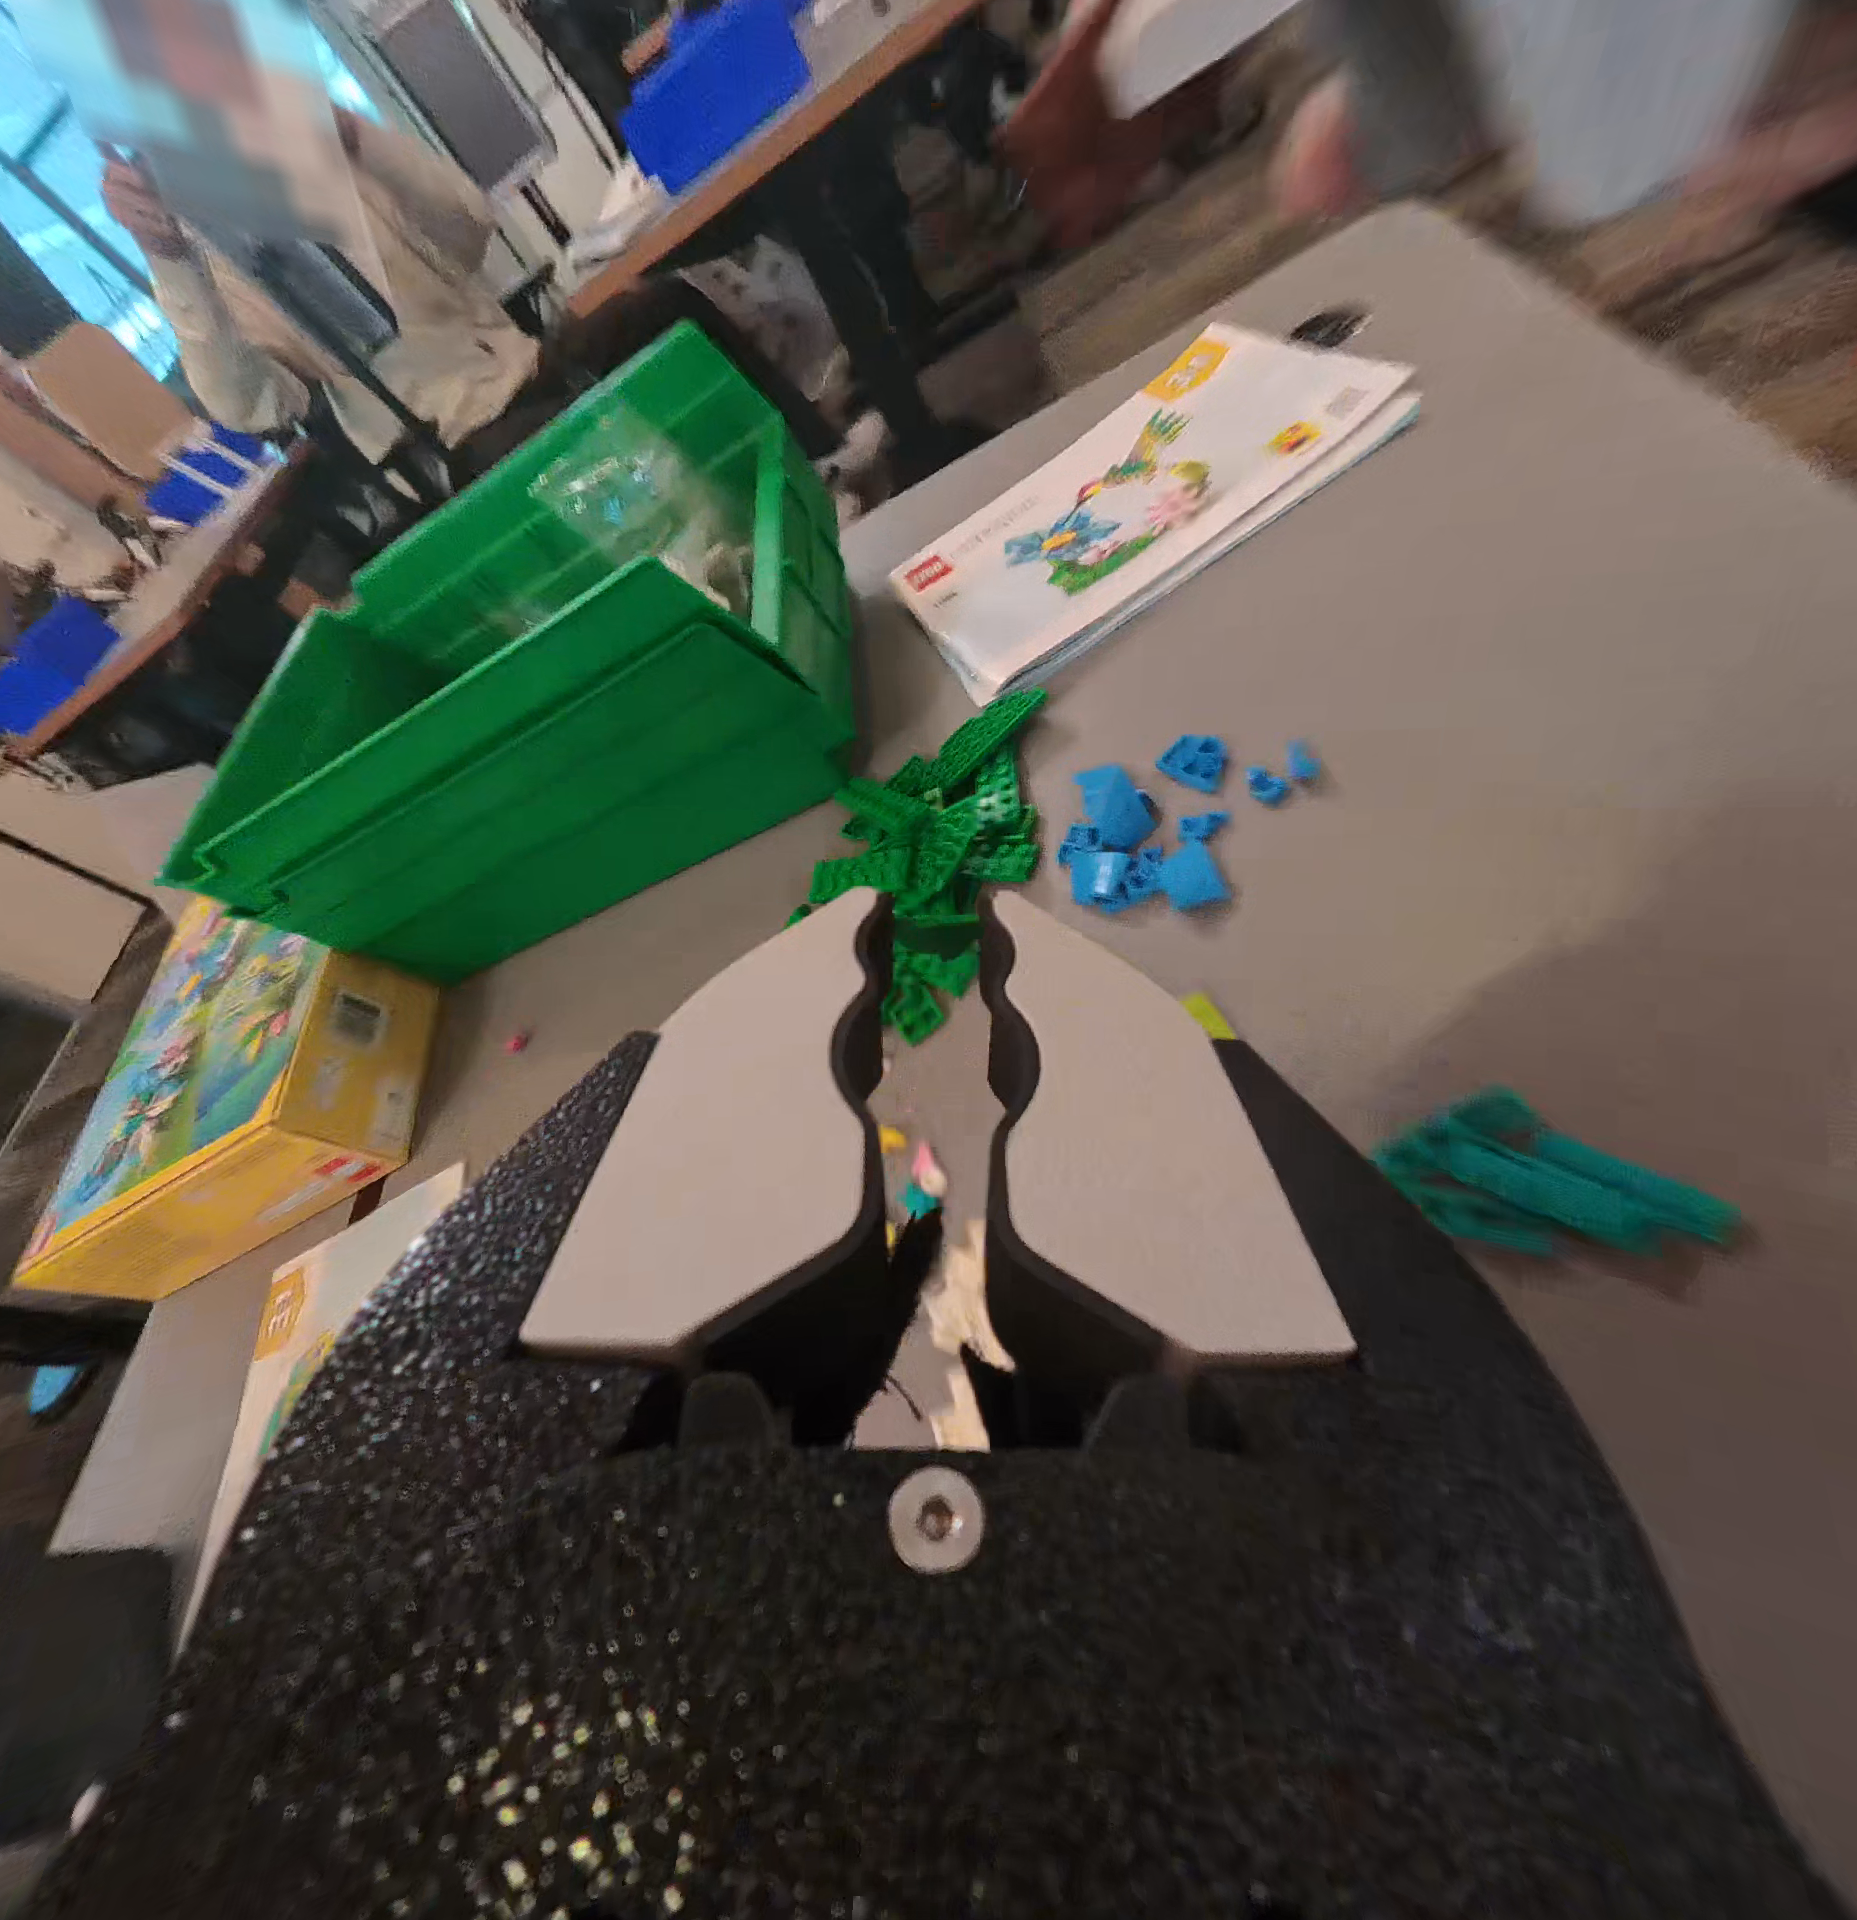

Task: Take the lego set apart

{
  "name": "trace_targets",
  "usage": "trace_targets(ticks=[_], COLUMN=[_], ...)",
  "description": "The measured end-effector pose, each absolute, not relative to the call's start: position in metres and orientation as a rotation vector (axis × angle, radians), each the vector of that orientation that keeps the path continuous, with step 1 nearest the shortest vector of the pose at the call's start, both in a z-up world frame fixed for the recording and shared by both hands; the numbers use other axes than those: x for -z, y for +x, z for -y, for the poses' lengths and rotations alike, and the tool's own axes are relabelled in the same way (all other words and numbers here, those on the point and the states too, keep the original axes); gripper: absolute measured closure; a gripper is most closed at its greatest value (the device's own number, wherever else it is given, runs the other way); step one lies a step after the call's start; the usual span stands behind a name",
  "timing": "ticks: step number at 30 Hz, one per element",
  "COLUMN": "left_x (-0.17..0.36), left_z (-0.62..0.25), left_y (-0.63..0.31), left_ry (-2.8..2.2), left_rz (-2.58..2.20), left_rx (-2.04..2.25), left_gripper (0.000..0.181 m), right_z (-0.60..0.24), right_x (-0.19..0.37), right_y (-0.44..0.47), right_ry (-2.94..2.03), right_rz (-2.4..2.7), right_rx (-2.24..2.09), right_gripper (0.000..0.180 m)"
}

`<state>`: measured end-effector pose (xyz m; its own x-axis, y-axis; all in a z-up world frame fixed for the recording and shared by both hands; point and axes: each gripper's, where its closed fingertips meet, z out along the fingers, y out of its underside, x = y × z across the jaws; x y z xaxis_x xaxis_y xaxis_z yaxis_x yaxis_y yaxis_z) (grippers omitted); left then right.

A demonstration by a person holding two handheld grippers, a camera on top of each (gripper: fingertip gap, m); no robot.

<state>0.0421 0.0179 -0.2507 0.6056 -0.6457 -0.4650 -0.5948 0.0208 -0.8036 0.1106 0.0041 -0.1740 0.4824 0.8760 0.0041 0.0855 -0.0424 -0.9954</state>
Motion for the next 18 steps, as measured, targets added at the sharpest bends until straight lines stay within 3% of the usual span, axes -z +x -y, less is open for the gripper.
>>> trace_targets(ticks=[6, 18], left_x=[0.3, 0.322], left_z=[-0.105, -0.112], left_y=[0.063, 0.074], left_ry=[-1.771, -1.812], left_rz=[-1.156, -1.249], left_rx=[-0.087, 0.082], left_gripper=[0.164, 0.108], right_z=[-0.022, -0.068], right_x=[0.176, 0.223], right_y=[0.13, 0.118], right_ry=[-1.465, -1.647], right_rz=[0.817, 0.831], right_rx=[-0.862, -0.791], right_gripper=[0.177, 0.177])
